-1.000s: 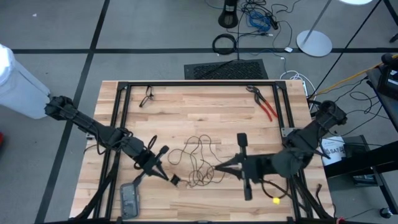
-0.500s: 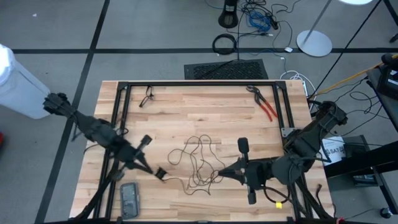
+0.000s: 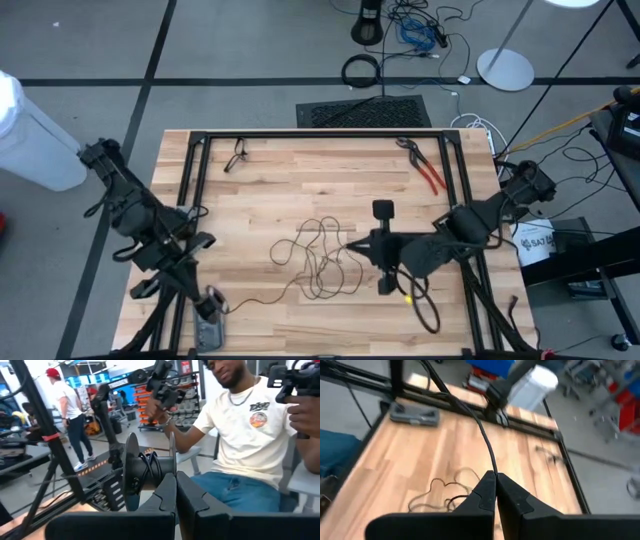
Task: Coil cords
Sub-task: Uncoil the black cable wire from the spool
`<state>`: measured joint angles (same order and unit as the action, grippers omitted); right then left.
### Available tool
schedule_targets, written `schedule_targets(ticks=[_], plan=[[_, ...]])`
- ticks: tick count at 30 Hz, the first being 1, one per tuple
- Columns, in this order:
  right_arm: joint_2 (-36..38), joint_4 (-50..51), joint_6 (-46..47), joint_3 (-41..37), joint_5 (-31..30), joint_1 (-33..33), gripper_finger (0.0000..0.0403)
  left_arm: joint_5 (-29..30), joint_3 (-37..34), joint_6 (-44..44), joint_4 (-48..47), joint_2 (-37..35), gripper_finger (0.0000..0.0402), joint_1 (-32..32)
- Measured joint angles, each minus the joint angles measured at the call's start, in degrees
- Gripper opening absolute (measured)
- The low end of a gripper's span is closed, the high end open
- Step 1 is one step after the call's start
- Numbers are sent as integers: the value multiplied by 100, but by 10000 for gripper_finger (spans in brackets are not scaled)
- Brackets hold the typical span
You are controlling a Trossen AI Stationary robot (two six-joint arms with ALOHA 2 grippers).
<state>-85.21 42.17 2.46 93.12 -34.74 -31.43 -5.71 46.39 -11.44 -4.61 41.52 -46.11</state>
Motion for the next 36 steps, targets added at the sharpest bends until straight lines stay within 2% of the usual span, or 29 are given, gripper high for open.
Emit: schedule_targets(ticks=[6, 11, 18, 21, 23, 30, 36], plan=[[-55, 749, 840, 0, -4, 226, 2, 379, 0, -5, -26, 0, 0, -162], [-261, 1072, 974, 0, 2, 344, 24, 608, 0, -120, -45, 0, 0, -168], [-485, 784, 847, 0, -589, 558, 77, 671, 0, -111, -78, 2, 0, -168], [-606, 217, 566, 0, -515, 651, 108, 671, 0, -111, -88, 2, 0, -166], [-730, -428, 118, 0, -158, 697, 126, 673, 0, -119, -89, 2, 0, -166], [-1515, -2936, -1796, 0, 1882, 852, 167, 793, 0, -151, -80, 2, 0, -166], [-2274, -4379, -2255, 0, 2682, 1152, 183, 795, 0, -204, -51, 2, 0, -166]])
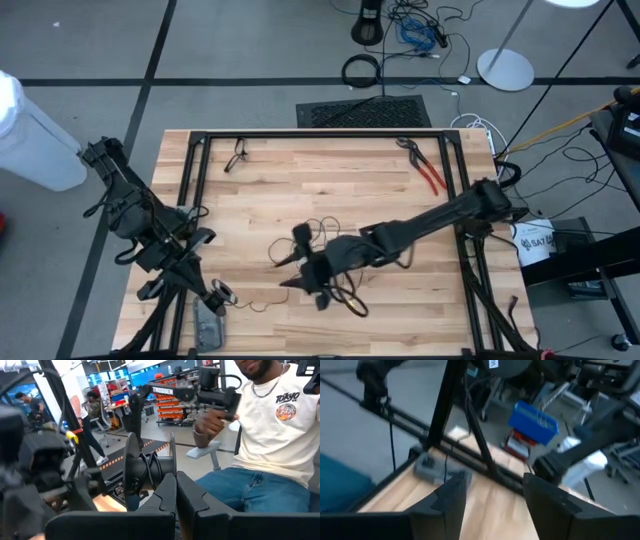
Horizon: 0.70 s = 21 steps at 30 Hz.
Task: Coil cords
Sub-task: Uncoil the black cable wire from the spool
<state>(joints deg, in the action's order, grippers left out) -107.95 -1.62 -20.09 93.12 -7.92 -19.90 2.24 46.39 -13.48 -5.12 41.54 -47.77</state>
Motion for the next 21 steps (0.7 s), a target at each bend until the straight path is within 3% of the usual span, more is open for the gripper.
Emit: schedule_targets(ticks=[13, 21], plan=[[-1202, -2606, 584, 0, 806, 416, 186, 519, 0, -84, 70, 291, 0, 2], [-1373, -2668, 1228, 182, 1648, 531, 186, 765, 0, -82, 245, 422, 0, 4]])
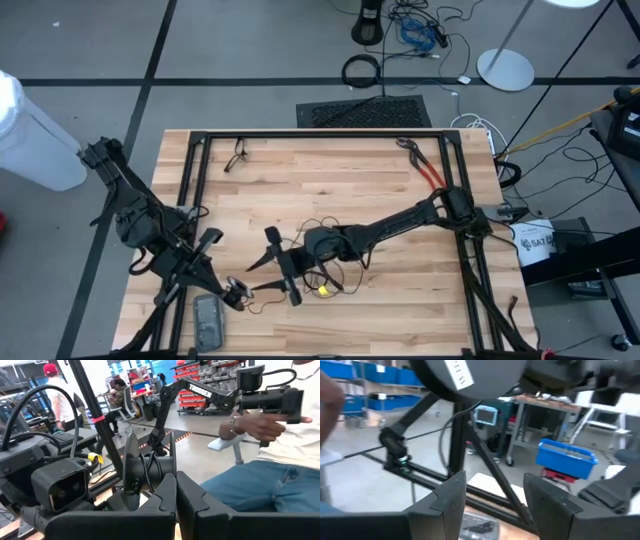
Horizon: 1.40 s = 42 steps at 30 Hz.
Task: Coil cords
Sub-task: Uncoil the black cable wire from the spool
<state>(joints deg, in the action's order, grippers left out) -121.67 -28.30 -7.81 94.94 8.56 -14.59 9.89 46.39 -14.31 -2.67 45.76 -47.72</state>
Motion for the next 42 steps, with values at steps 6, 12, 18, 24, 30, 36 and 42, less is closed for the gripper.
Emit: schedule_targets(ticks=[6, 12, 18, 24, 30, 36, 42], plan=[[-4, 113, 13, 100, 238, -17, 186, 249, 0, 4, 6, 0, 0, 2], [-39, 52, 181, 100, 233, -9, 186, 500, 0, 4, 8, 0, 0, 2], [-41, 16, 182, 100, 233, -11, 185, 600, -2, -2, 6, 0, 0, 4], [-41, 20, 193, 100, 287, -11, 185, 801, -2, -2, 6, 0, 0, 13], [-41, 22, 225, 100, 478, -11, 175, 1017, -2, -4, 8, 0, 0, 15], [-41, 17, 225, 100, 489, 9, 105, 1017, -2, -7, 21, 0, 0, 13], [-41, -11, 266, 100, 487, 70, 8, 1015, -2, 28, 21, 0, 0, 13]])
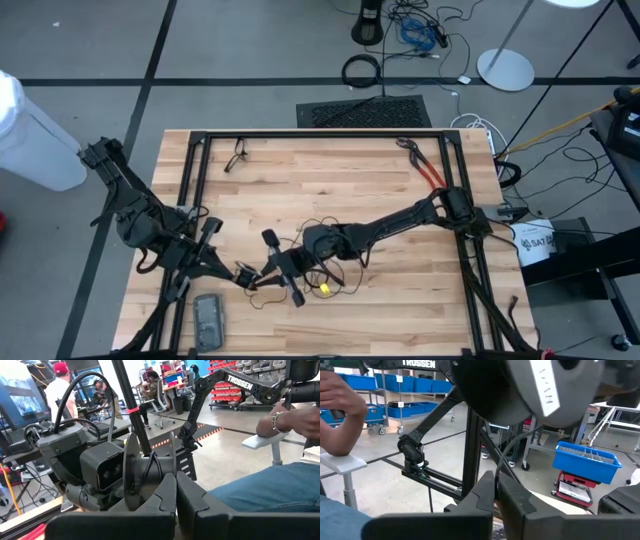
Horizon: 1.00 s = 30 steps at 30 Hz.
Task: Coil cords
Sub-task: Uncoil the black cable wire from the spool
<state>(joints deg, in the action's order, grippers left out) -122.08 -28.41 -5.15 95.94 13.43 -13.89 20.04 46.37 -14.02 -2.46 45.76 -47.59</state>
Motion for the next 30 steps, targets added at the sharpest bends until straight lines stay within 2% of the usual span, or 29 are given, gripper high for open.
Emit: schedule_targets(ticks=[7, 16, 24, 30], plan=[[88, 167, 3, -9, -45, 40, 2, -318, 0, 7, 206, 196, 0, 0], [684, 1248, -195, -11, -381, 37, 1, -1044, -2, -453, 641, 654, 0, 0], [1292, 2415, -837, -2, -1740, -214, 1, -1404, -2, -474, 656, 778, 0, 4], [1541, 2627, -1224, -2, -2267, -449, 0, -1433, -2, -354, 557, 900, 0, 61]])
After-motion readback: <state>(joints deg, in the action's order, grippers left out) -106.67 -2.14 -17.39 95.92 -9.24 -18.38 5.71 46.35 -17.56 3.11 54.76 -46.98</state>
